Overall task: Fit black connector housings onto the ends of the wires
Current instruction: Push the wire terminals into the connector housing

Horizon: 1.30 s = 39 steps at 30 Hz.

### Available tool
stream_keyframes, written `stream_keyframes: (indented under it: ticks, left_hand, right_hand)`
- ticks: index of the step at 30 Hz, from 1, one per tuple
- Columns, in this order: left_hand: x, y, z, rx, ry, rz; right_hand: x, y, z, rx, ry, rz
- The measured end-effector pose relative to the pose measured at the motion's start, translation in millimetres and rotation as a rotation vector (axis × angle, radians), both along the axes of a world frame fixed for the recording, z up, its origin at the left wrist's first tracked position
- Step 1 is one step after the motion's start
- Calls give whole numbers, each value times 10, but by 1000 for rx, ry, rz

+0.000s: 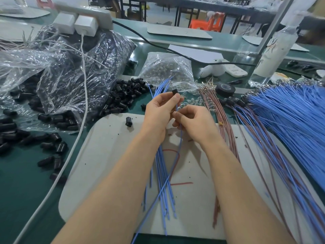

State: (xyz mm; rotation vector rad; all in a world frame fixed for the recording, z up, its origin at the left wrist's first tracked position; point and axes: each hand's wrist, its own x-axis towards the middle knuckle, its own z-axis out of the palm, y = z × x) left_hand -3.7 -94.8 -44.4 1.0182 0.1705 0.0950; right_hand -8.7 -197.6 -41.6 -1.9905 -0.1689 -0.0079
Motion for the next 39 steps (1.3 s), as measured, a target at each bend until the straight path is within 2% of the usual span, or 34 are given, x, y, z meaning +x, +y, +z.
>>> stream_keyframes:
  ticks: [5,10,19,31,39]
  left_hand:
    - [5,-3,4,-1,13,3]
    - [0,-6,-8,88,3,-32]
    - [-32,-40,-1,187,-40,-107]
    - [-33,-28,-7,188,-30,-63]
    - [-19,-26,-7,101,-15,-66]
  right_hand:
    - [9,-13,-10,-27,-1,-19]
    - [12,-31,-17,-57,13,-32]
    - [11,-16,31,225,72,-51]
    - [5,-30,35,159,30,-45]
    - [-5,-37,42,145,45,-31]
